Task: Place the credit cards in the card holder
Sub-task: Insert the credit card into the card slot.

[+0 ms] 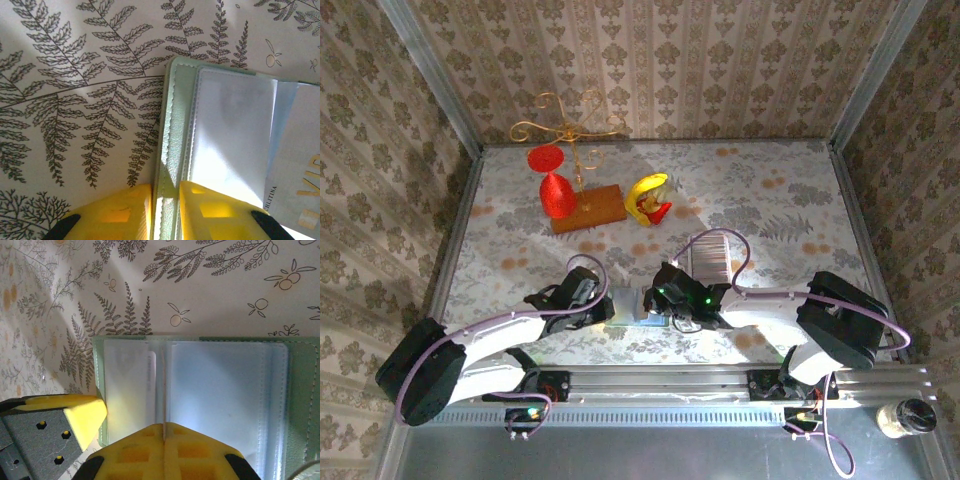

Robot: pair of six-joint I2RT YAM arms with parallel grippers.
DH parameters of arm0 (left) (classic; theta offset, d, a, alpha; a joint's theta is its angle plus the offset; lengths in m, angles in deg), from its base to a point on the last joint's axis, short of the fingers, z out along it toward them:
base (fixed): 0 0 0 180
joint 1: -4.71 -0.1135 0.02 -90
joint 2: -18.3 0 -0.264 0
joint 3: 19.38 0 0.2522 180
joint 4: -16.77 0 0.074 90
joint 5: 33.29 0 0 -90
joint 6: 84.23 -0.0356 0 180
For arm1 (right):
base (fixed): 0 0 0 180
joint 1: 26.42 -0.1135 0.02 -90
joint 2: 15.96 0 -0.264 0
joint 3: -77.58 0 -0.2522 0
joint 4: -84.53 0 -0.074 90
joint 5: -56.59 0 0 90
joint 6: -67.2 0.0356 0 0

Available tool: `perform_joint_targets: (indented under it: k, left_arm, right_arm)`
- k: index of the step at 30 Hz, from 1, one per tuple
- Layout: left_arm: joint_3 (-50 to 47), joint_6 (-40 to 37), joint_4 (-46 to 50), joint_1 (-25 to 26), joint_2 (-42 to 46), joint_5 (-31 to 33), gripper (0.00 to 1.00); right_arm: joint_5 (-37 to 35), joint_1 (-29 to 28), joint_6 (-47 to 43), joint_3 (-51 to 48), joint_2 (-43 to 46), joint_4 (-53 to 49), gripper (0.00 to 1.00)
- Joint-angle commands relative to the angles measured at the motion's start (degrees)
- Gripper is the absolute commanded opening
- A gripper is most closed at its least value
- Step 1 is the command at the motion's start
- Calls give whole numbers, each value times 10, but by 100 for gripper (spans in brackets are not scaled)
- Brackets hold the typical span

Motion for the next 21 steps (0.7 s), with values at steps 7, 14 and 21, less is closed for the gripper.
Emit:
perform_joint_targets:
  k: [7,14,21]
  left_arm:
    - [-18,-4,4,9,4,3,17]
    - [-18,-4,5,12,4,3,14]
    - [-16,-2,8,15,5,4,13]
  right_arm:
    - [-17,3,20,-7,10,16,0]
    - [-32,2,26,-23,41,21,0]
    - [-26,2,30,-26,28,36,0]
